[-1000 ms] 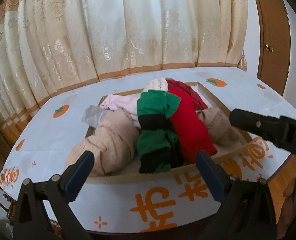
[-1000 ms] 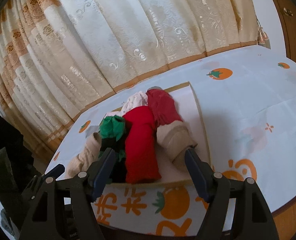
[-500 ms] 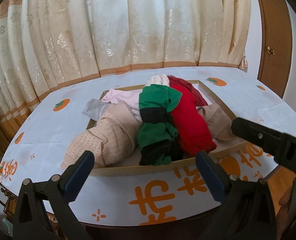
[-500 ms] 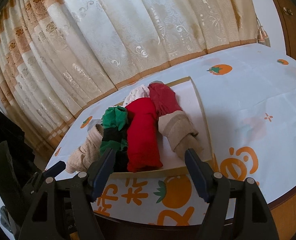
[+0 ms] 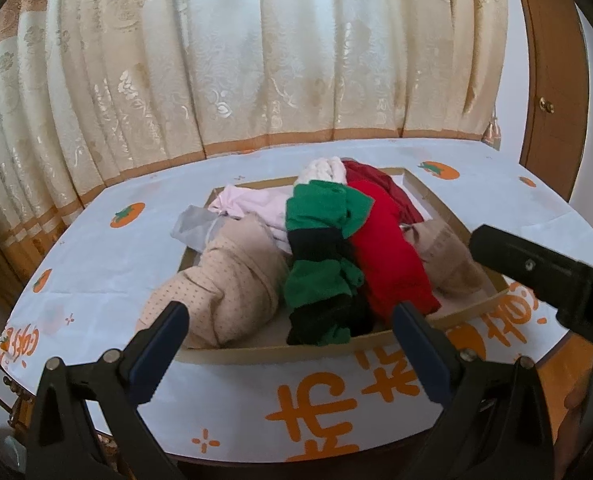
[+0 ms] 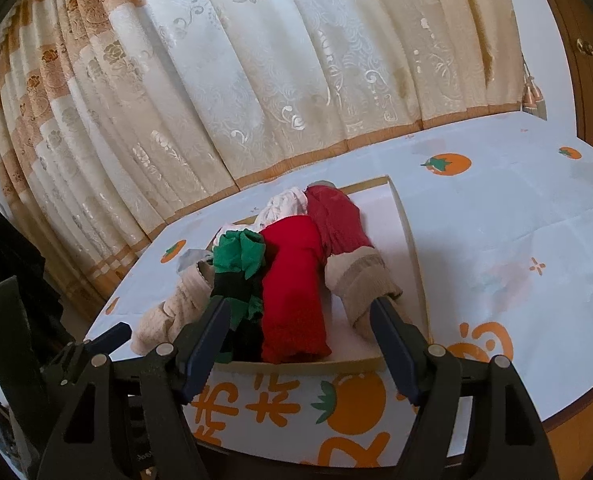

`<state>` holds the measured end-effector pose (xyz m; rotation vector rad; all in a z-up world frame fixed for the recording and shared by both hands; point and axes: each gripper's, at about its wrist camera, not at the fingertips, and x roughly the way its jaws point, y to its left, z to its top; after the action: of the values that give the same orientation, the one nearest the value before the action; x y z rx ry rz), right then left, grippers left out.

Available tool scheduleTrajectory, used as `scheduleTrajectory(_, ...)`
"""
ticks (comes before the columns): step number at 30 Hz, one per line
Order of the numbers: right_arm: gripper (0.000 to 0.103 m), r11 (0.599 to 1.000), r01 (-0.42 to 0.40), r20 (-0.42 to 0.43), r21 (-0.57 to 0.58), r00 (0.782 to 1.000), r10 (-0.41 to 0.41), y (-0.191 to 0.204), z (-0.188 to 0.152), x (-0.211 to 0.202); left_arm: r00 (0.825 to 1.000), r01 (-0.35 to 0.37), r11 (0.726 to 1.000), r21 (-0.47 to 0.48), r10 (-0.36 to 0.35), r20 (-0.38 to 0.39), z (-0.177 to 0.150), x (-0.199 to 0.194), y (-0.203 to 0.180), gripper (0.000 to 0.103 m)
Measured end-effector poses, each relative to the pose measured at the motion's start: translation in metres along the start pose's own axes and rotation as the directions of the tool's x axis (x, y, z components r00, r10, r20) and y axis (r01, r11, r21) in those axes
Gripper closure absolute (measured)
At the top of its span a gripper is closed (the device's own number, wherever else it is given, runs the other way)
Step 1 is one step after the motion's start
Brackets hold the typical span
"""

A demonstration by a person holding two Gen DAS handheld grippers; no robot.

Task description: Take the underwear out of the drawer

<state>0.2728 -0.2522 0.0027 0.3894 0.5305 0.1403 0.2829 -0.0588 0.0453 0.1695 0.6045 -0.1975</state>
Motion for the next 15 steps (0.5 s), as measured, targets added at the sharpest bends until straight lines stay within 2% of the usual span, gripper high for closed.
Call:
scheduleTrajectory(3, 0.029, 1.000, 0.000, 0.007, -0.011, 1.000, 0.000, -0.001, 0.000, -0.002, 1.000, -0.002, 1.000, -0.009, 0.002, 0.003, -0.001, 0.002, 0.008, 0.000)
scheduleTrajectory(9, 0.029, 0.995, 0.051, -0.001, -0.088, 0.999, -0.051, -0.004, -0.005, 0.003, 0.998, -0.064, 0.998, -0.023, 0.064, -0.028, -0.006, 0.021, 0.035, 0.000)
scheduleTrajectory(13, 0.036, 0.986, 0.029, -0.045, -0.162, 0.998, -0.036, 0.009, -0.003, 0.018, 0.993, -0.118, 0.991, -0.066, 0.115, -0.035, -0.004, 0.033, 0.062, 0.000)
scheduleTrajectory(15, 0.036, 0.980, 0.022, -0.068, -0.200, 0.997, -0.036, 0.020, -0.005, 0.028, 0.990, -0.140, 0.986, -0.093, 0.136, -0.046, -0.003, 0.040, 0.075, 0.000)
